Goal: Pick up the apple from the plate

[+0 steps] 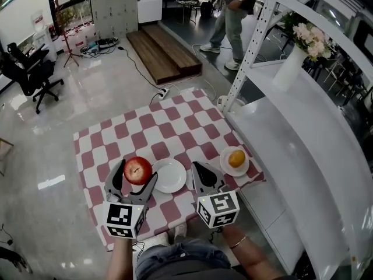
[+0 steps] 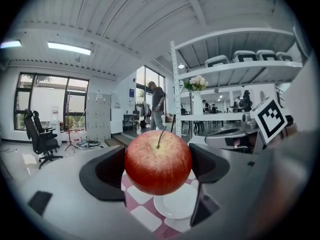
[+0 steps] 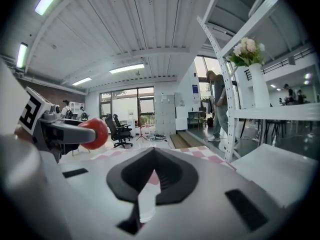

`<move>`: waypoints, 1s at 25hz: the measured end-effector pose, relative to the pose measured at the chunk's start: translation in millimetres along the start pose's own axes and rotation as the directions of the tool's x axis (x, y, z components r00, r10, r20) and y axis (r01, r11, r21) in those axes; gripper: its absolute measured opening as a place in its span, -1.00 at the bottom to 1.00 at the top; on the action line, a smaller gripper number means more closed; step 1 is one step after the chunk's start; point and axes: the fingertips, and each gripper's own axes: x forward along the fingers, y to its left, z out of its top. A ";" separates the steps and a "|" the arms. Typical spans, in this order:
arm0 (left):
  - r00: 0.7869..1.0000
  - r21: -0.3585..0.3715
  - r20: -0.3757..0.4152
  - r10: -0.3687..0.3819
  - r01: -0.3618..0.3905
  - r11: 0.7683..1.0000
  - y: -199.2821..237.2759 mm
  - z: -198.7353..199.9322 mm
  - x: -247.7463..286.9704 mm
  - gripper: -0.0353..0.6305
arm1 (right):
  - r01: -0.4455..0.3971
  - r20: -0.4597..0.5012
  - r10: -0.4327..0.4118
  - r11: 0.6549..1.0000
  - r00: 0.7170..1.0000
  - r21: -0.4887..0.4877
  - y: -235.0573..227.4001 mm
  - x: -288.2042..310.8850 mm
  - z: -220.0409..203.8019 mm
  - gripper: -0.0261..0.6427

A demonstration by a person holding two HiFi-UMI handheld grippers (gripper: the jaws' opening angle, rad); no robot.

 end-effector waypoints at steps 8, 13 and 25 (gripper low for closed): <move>1.000 -0.008 -0.003 -0.008 0.008 1.000 -0.2 -6.1 -12.6 0.27 | 0.011 0.015 -0.011 1.000 1.000 -0.020 7.4 -10.4 3.1 -0.90; 1.000 -0.010 -0.015 -0.019 0.019 1.000 -5.7 -12.3 -19.1 0.27 | 0.013 0.017 -0.013 1.000 1.000 -0.018 11.8 -18.0 2.1 -0.90; 0.999 -0.020 -0.036 -0.037 0.036 0.999 -13.2 -22.4 -29.1 0.27 | 0.024 0.016 -0.024 1.000 1.000 -0.019 20.0 -30.1 -2.7 -0.90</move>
